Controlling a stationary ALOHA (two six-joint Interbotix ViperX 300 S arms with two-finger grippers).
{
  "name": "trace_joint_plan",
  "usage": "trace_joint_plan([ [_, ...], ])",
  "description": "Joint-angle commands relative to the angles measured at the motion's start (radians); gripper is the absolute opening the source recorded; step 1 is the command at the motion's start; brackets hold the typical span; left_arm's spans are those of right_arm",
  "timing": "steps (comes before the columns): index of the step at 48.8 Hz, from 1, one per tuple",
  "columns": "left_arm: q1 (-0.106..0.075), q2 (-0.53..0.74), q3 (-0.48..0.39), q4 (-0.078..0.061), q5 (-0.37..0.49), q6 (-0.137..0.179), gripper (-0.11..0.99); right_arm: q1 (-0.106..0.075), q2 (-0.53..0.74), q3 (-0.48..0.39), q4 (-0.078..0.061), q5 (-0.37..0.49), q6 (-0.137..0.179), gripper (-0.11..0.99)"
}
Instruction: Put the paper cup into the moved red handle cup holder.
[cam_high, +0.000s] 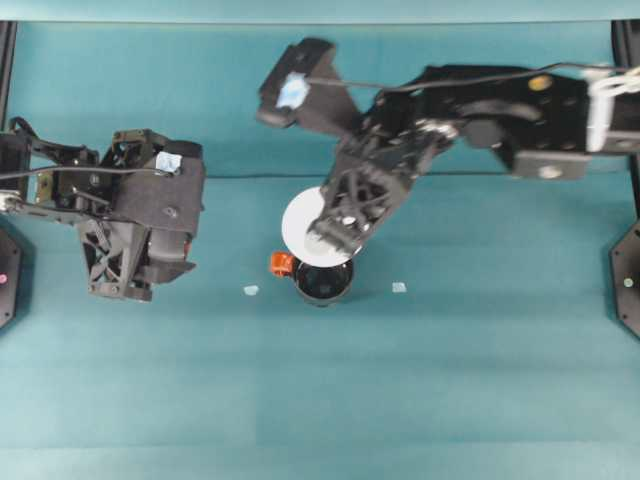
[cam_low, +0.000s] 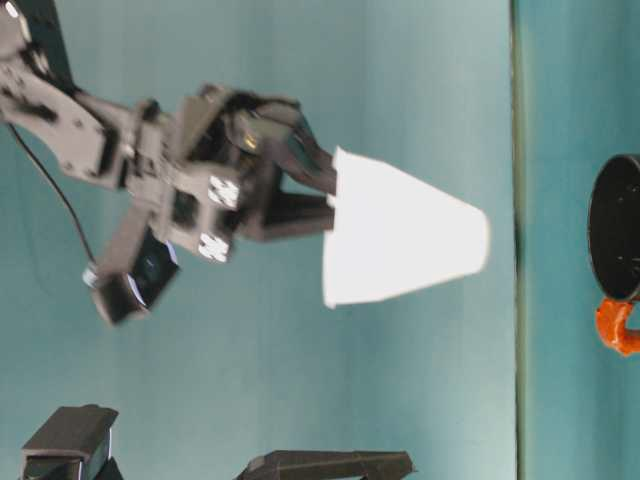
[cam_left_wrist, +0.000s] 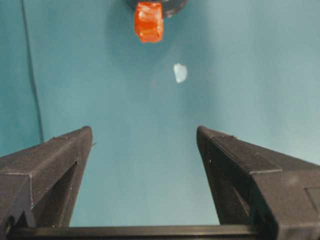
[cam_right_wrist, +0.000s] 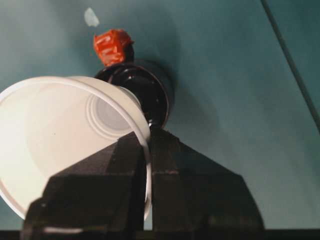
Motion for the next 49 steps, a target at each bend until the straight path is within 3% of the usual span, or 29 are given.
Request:
trace_joint_plan([
  [1,-0.002,-0.015,-0.026,0.002,-0.006,-0.002,0.88,0.015,0.008,-0.003,-0.006,-0.005,-0.011,-0.1],
  [8,-0.003,-0.015,-0.026,0.002,-0.006,-0.002,0.88,0.029,0.025,0.041,-0.02,-0.044,-0.012,-0.1],
  [29,-0.003,-0.015,-0.025,0.002,-0.006,-0.002,0.88,0.034,0.048,0.152,-0.021,-0.219,-0.012,-0.1],
  [38,-0.003,-0.015,-0.023,0.0,-0.006,-0.003,0.88,0.034,0.078,0.147,-0.032,-0.238,-0.012,-0.1],
  [49,-0.002,-0.015,-0.023,0.002,-0.006,-0.005,0.88,0.034,0.106,0.152,-0.032,-0.235,-0.012,-0.1],
])
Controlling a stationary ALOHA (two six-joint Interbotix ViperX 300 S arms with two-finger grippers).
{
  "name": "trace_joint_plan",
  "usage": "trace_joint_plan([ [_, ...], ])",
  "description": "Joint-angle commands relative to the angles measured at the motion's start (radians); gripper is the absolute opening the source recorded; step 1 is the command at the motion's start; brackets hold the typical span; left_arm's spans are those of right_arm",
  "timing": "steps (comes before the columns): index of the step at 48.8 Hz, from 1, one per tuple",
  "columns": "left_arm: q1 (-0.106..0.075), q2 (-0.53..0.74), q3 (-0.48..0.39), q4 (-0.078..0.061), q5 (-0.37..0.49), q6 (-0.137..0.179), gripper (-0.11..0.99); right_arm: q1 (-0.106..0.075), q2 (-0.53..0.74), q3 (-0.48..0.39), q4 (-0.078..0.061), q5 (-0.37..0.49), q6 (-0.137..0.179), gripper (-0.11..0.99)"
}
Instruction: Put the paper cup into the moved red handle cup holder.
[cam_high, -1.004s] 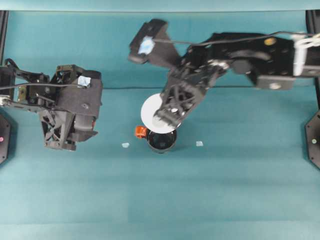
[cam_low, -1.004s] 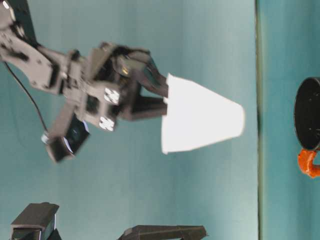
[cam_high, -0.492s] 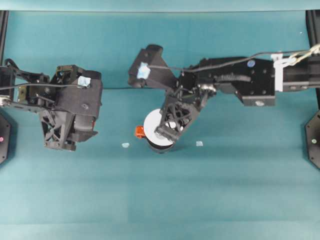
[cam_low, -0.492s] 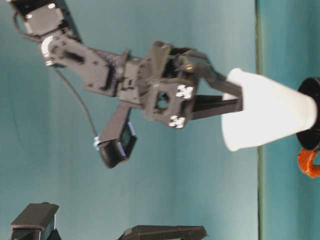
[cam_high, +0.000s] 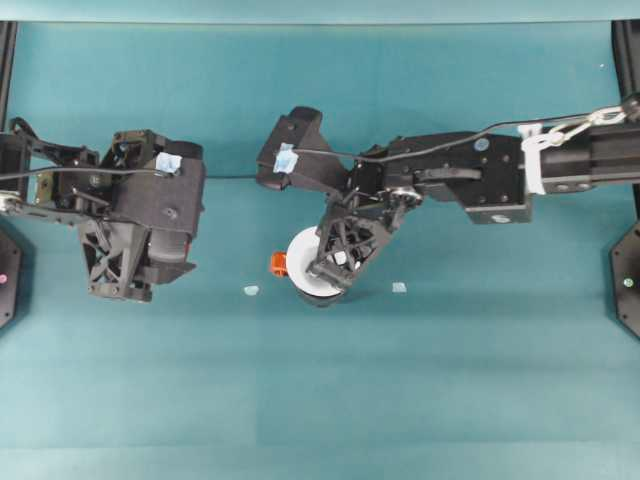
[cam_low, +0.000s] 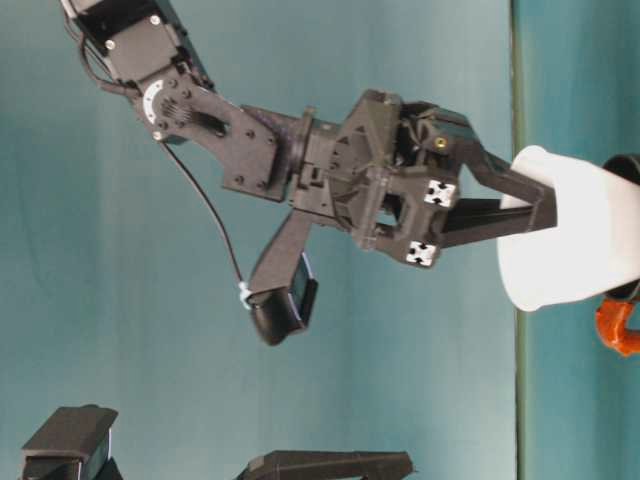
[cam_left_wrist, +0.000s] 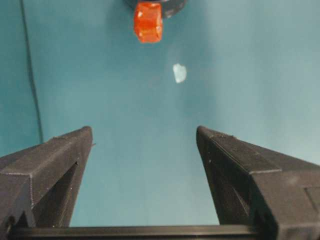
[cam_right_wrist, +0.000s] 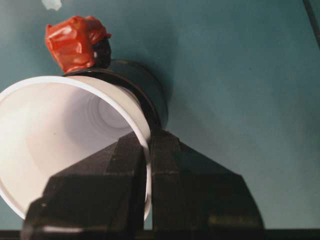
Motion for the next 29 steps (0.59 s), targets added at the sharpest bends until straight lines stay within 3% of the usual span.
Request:
trace_joint_plan([
  [1,-0.003,-0.015,-0.023,0.002,-0.006,-0.003,0.88,0.005,0.002,-0.006,-0.003,-0.005,-0.011,-0.1],
  [29,-0.003,-0.015,-0.025,0.002,-0.006,-0.003,0.88,0.011,0.02,-0.015,-0.003,0.003,-0.014,-0.1],
])
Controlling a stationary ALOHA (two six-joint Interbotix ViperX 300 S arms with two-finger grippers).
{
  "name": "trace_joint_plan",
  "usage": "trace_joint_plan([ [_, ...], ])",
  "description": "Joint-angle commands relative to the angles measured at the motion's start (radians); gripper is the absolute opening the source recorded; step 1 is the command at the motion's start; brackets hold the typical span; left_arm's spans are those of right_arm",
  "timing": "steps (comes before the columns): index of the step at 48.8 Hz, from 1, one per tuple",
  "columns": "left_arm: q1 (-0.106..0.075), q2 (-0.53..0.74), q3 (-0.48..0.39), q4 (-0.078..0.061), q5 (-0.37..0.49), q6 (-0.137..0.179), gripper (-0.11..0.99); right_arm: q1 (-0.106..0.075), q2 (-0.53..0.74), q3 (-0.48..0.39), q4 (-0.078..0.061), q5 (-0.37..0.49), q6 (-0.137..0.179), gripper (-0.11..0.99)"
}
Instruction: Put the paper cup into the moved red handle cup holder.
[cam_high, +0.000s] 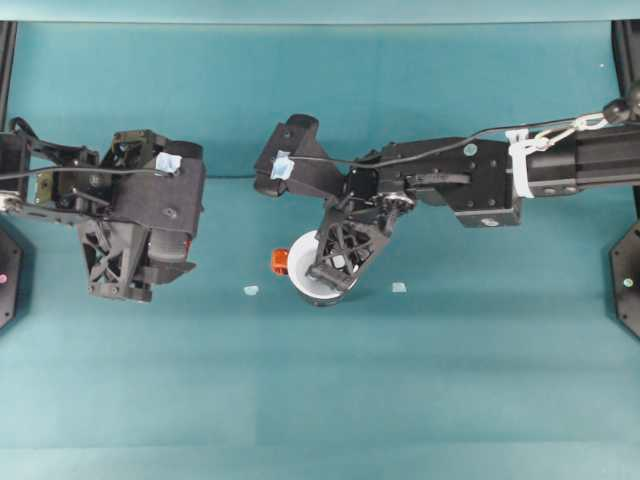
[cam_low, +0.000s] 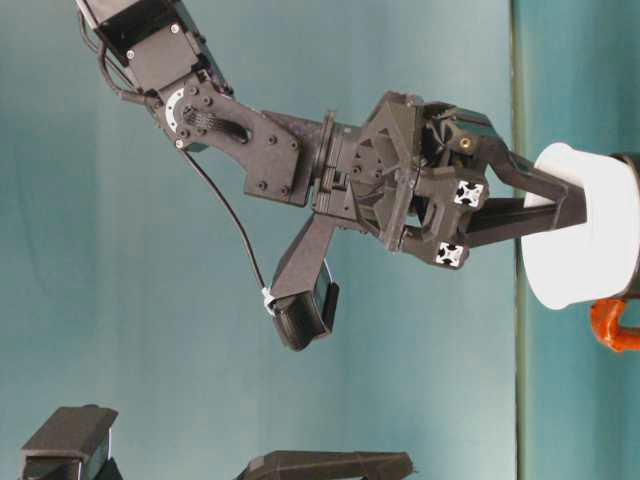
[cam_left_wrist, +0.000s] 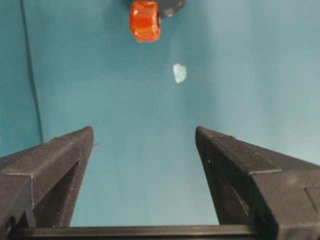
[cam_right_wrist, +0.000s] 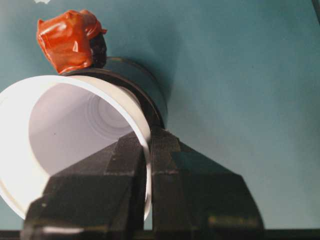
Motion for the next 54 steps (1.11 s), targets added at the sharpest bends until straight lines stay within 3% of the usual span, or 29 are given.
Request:
trace_joint_plan([
  [1,-0.002,-0.015,-0.025,0.002,-0.006,-0.002,0.88,0.011,-0.005,-0.014,-0.002,0.003,-0.009,-0.1],
  [12,-0.002,-0.015,-0.025,0.0,-0.006,-0.002,0.88,0.026,-0.005,-0.025,-0.002,0.017,-0.008,-0.1],
  [23,-0.002,-0.015,-0.023,0.002,-0.006,-0.002,0.88,0.028,-0.011,-0.046,-0.002,0.044,-0.006,-0.07],
  [32,-0.002,-0.015,-0.025,0.002,-0.006,-0.002,0.88,0.028,-0.012,-0.074,-0.002,0.041,-0.008,0.01],
  [39,-0.002,-0.015,-0.025,0.002,-0.006,-0.003,0.88,0.029,-0.012,-0.08,-0.002,0.057,-0.006,0.24],
  [49,-0.002,-0.015,-0.025,0.002,-0.006,-0.002,0.88,0.029,-0.014,-0.081,-0.009,0.074,-0.006,0.82],
  [54,-0.002,-0.015,-0.026,0.002,-0.006,-0.002,0.88,0.029,-0.015,-0.081,-0.015,0.072,-0.006,0.83],
])
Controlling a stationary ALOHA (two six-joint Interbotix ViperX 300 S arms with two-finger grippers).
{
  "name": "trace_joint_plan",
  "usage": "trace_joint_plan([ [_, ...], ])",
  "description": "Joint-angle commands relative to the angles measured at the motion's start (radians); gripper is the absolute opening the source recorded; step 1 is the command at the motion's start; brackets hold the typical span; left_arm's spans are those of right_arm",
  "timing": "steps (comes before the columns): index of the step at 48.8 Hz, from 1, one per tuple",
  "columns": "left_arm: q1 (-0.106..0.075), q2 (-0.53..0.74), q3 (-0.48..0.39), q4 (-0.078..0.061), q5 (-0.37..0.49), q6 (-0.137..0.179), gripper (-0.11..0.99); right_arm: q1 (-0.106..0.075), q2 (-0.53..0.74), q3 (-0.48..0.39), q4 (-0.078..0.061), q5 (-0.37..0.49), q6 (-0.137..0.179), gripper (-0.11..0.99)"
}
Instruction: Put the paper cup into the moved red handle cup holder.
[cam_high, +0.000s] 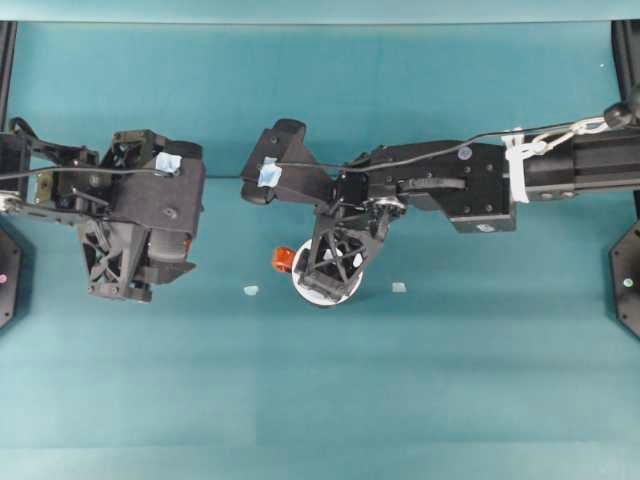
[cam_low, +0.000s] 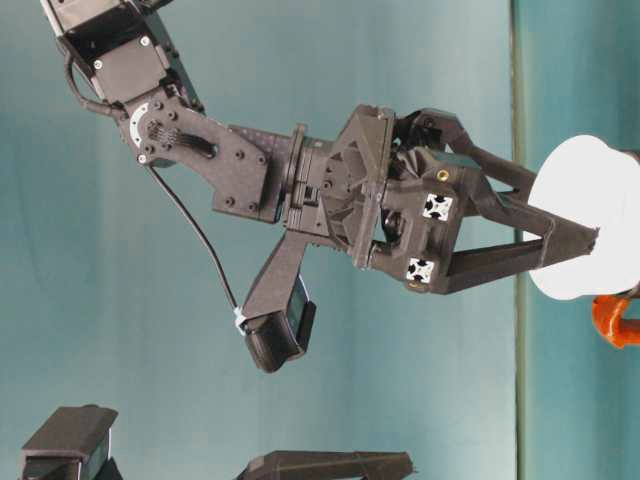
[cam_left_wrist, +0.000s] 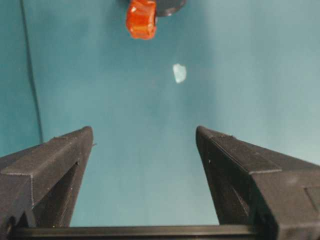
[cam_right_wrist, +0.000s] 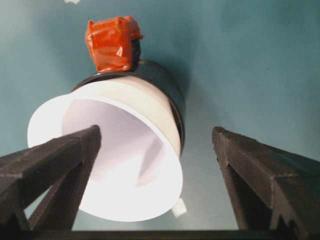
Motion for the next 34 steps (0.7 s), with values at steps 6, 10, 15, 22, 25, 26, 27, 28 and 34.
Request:
trace_joint_plan([
  [6,-0.002,-0.015,-0.026,0.003,-0.006,0.0,0.88,0.005,-0.018,-0.017,-0.005,-0.002,-0.008,0.83],
  [10,-0.002,-0.015,-0.026,0.002,-0.006,0.0,0.88,0.005,-0.021,-0.017,-0.005,0.0,-0.008,0.83],
  [15,-0.002,-0.015,-0.028,0.003,-0.006,0.0,0.88,0.005,-0.037,-0.017,-0.006,0.012,-0.012,0.82],
  [22,-0.002,-0.015,-0.026,0.002,-0.005,0.0,0.88,0.005,-0.092,-0.017,-0.005,0.054,-0.015,0.82],
  [25,-0.002,-0.017,-0.025,0.003,-0.006,0.002,0.88,0.006,-0.121,-0.017,-0.005,0.071,-0.023,0.82],
  [26,-0.002,-0.017,-0.026,0.003,-0.006,0.002,0.88,0.005,-0.133,-0.017,-0.005,0.074,-0.026,0.82],
  [27,-0.002,-0.017,-0.025,0.003,-0.006,0.002,0.88,0.005,-0.144,-0.017,-0.006,0.078,-0.029,0.82],
  [28,-0.002,-0.018,-0.025,0.003,-0.006,0.0,0.88,0.006,-0.161,-0.017,-0.008,0.081,-0.032,0.82],
  [34,-0.002,-0.023,-0.021,0.003,-0.005,0.002,0.88,0.011,-0.222,-0.017,-0.008,0.081,-0.04,0.82],
])
